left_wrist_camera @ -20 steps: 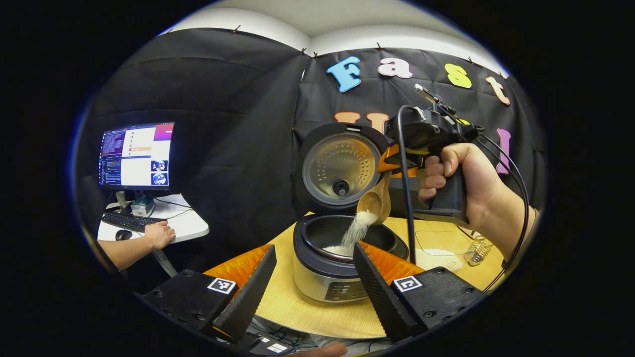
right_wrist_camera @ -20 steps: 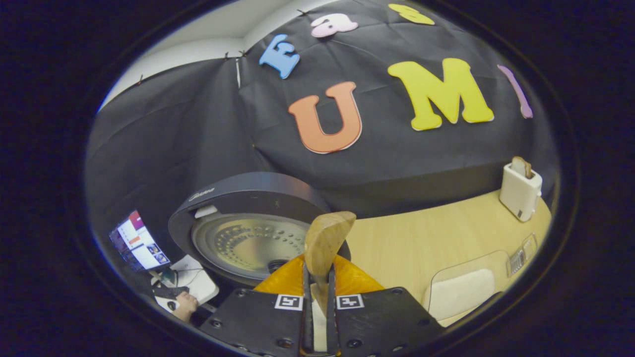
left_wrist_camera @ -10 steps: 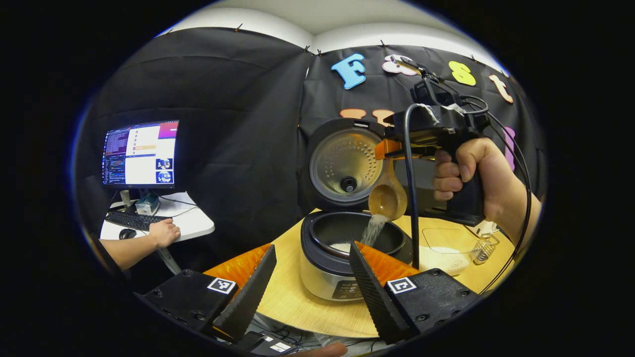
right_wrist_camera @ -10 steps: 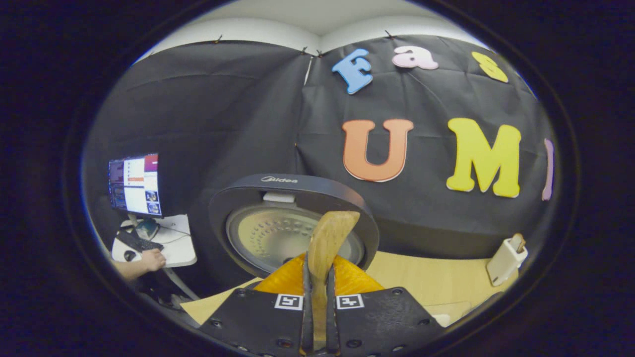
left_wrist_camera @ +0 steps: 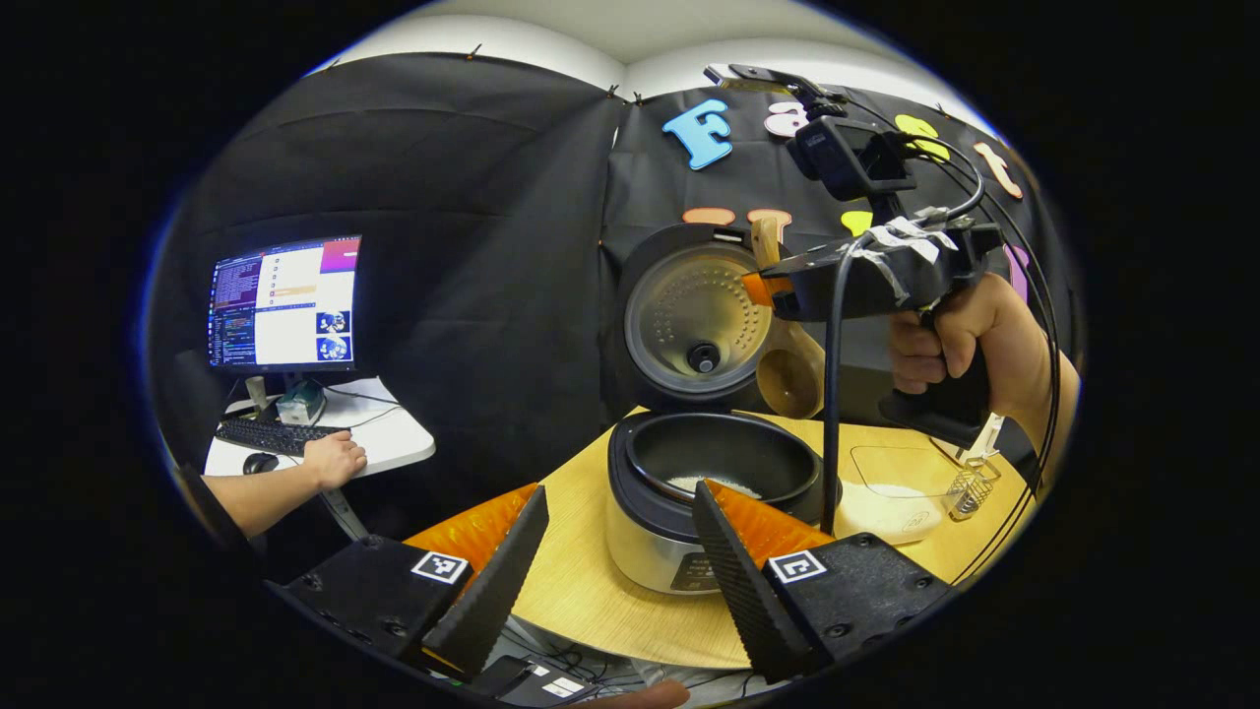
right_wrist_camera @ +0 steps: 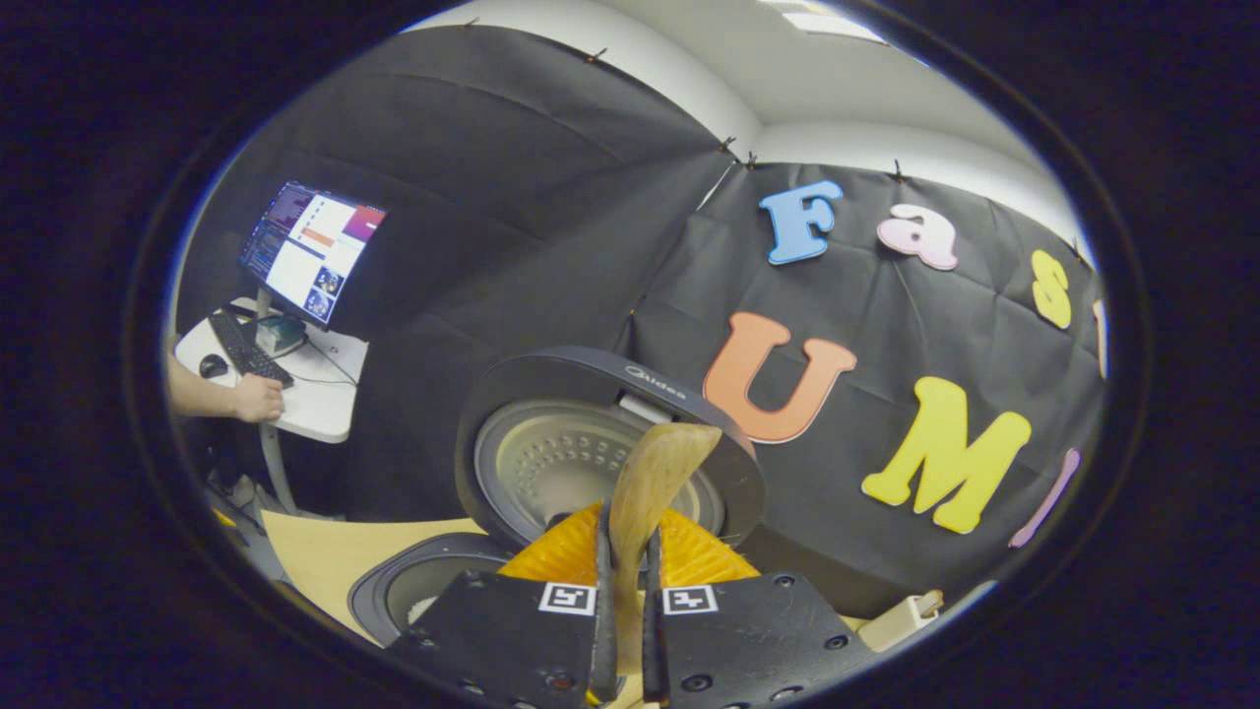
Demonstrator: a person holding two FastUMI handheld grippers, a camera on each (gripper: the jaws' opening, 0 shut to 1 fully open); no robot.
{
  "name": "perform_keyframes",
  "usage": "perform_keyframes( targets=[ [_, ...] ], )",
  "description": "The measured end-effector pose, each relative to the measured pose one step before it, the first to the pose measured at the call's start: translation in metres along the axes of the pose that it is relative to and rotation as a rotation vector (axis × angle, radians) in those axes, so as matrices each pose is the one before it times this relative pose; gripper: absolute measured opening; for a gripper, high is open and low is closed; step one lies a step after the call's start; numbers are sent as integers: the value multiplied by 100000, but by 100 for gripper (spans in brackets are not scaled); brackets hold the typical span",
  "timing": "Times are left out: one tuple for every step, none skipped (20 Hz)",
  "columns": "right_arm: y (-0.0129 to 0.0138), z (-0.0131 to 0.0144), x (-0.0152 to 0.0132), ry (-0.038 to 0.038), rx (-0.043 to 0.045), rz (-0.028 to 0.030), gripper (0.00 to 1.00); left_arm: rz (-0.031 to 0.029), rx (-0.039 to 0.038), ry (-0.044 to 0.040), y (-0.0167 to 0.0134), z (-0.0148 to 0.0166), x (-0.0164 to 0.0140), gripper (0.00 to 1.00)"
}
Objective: Close the left gripper, press the button to open the rice cooker; take a wooden spoon from the chopstick holder with the right hand, scoop a spoonful of rice and pour it into the rice cooker, then put the wooden spoon back into the chopstick holder.
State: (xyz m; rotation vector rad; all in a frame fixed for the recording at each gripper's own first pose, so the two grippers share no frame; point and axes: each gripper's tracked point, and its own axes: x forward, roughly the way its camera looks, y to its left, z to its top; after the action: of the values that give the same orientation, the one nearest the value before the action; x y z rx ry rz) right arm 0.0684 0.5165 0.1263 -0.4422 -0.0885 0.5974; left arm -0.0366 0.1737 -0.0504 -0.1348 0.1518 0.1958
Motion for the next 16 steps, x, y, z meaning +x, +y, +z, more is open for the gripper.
perform_keyframes(
  targets=[
    [-184,132,-135,-647,226,-665,10,-364,-139,-170,-53,65,-7,95],
    [-346,-67,-270,27,1043,18,10,-251,67,53,-14,3,46,95],
    [-350,-91,-420,14,1300,394,10,-126,237,59,-23,-23,-44,95],
    [-359,-119,-394,-432,2140,293,10,-148,202,18,-32,-28,95,95],
    [-549,-52,-481,-782,2151,-406,10,-260,59,265,-90,-62,-11,95],
    [-809,-267,-111,-366,1933,-961,10,-301,98,211,-81,-86,-11,95],
    [-953,-173,-273,-247,1769,-1369,10,-197,210,102,-151,-25,78,95],
    [-1206,-205,-270,-79,1714,-1535,10,-186,190,-98,-311,73,28,95],
    [-1235,-176,-273,-99,1490,-1484,10,-252,140,-268,-312,93,8,95],
    [-1397,-215,-175,-21,1268,-1802,10,-348,115,-259,-389,33,35,95],
    [-1474,-259,-119,172,957,-1849,10,-483,207,-64,-334,24,-110,95],
    [-1384,-453,-240,799,1078,-1987,10,-477,337,78,-156,-22,-16,95],
    [-1712,-398,-205,595,1026,-1893,12,-323,473,144,-226,-40,-23,95],
    [-1656,-453,-214,745,1534,-1791,11,-13,597,-228,-143,15,-44,95],
    [-1781,-437,-178,850,1704,-2298,11,-111,482,-187,-163,88,-73,95],
    [-1841,-420,-164,522,2227,-2289,11,-368,258,-490,-287,125,-29,95]
  ],
)
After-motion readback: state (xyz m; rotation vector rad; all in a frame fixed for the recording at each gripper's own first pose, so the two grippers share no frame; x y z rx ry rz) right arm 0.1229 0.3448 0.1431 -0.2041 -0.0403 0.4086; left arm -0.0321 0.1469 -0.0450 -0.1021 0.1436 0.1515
